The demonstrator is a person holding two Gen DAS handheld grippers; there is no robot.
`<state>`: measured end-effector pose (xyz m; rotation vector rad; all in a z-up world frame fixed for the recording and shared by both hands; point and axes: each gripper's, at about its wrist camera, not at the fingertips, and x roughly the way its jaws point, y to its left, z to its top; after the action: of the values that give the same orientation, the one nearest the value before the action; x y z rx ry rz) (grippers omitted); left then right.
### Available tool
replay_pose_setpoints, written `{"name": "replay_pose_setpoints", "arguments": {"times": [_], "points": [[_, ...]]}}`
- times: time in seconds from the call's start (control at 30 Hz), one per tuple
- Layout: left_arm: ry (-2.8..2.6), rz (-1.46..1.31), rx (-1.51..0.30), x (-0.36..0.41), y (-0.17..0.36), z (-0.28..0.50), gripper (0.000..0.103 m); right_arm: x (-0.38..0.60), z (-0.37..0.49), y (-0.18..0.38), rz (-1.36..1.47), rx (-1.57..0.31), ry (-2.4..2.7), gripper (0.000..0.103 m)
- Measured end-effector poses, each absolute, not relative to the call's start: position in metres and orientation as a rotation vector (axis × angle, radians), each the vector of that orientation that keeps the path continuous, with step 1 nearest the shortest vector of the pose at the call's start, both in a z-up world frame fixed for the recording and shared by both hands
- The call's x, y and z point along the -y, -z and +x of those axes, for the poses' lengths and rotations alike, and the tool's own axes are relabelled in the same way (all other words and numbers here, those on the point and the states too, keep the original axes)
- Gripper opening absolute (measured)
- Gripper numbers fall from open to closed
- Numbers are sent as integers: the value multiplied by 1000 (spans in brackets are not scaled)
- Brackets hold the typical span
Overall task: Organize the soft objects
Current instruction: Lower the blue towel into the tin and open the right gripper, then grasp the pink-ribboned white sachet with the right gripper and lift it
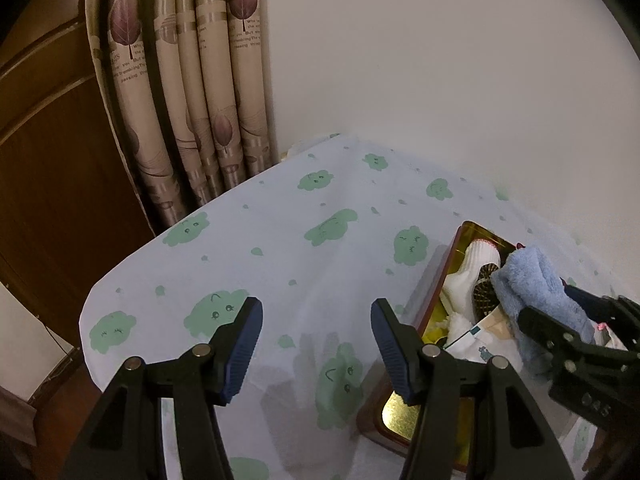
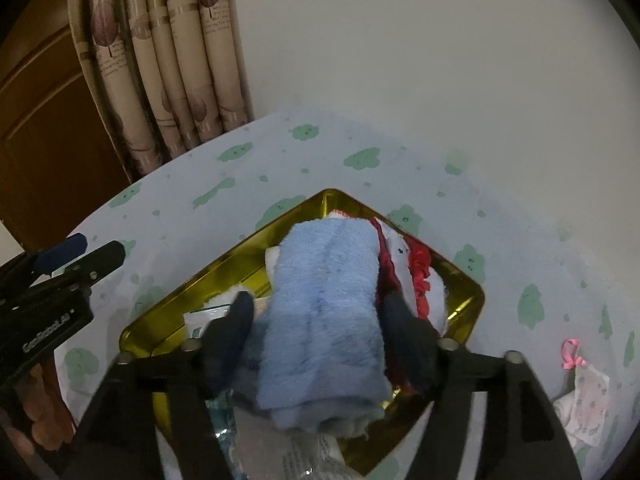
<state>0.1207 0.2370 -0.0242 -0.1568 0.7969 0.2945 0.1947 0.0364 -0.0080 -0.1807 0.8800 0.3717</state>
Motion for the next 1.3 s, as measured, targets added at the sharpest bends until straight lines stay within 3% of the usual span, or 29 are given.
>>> {"name": "replay_pose_setpoints", "arguments": {"times": [0.4, 0.5, 0.87, 1.3], "points": [[-294, -148, -788, -234, 26, 119, 58, 33, 157, -28, -93, -804, -295, 72], [-294, -145, -782, -233, 24, 118, 58, 69, 156, -28, -90, -800, -202, 78], [-292, -119, -787, -228, 24, 119, 58, 205, 197, 19, -20, -936, 159, 85], [-283, -114, -810, -227, 29, 124, 58, 236, 226, 74, 23, -1026, 249, 86]]}}
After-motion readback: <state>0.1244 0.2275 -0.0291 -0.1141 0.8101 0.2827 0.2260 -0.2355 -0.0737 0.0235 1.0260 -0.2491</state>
